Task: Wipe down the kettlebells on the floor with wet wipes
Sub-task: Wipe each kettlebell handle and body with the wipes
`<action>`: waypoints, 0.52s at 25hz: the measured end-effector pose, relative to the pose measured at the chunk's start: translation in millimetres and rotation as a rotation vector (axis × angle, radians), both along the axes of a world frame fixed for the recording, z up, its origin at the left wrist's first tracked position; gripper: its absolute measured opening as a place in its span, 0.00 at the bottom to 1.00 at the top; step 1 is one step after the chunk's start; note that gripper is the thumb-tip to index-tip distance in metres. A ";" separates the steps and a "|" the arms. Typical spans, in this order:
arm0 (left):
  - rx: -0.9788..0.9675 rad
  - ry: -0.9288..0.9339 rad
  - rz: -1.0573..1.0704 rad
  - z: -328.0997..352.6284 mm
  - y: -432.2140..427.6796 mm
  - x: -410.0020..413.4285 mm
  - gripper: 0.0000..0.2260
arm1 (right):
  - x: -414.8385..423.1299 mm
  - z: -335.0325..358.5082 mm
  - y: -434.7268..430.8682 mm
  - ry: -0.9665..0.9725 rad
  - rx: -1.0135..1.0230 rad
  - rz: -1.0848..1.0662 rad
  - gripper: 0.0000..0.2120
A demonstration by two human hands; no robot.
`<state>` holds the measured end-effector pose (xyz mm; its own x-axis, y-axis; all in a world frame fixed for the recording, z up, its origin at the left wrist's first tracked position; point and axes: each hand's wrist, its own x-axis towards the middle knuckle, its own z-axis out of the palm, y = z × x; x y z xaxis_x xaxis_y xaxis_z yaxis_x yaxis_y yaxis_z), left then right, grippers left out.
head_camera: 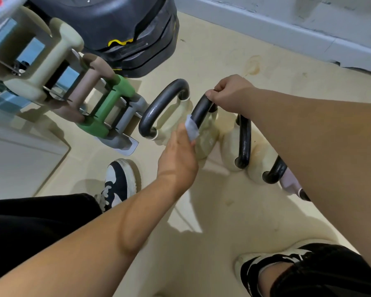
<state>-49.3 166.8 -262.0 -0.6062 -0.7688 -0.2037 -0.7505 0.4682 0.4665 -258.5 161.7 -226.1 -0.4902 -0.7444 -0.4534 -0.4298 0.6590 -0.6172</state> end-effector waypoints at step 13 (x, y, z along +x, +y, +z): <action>-0.070 -0.243 -0.207 10.3 -49.1 -82.4 0.17 | -4.6 -3.8 -8.2 0.016 0.018 -0.026 0.19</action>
<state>-131.7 117.7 -251.7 -0.6911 -0.6517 -0.3126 -0.7216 0.6471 0.2461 -263.2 153.5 -229.9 -0.5163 -0.7230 -0.4589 -0.4223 0.6812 -0.5981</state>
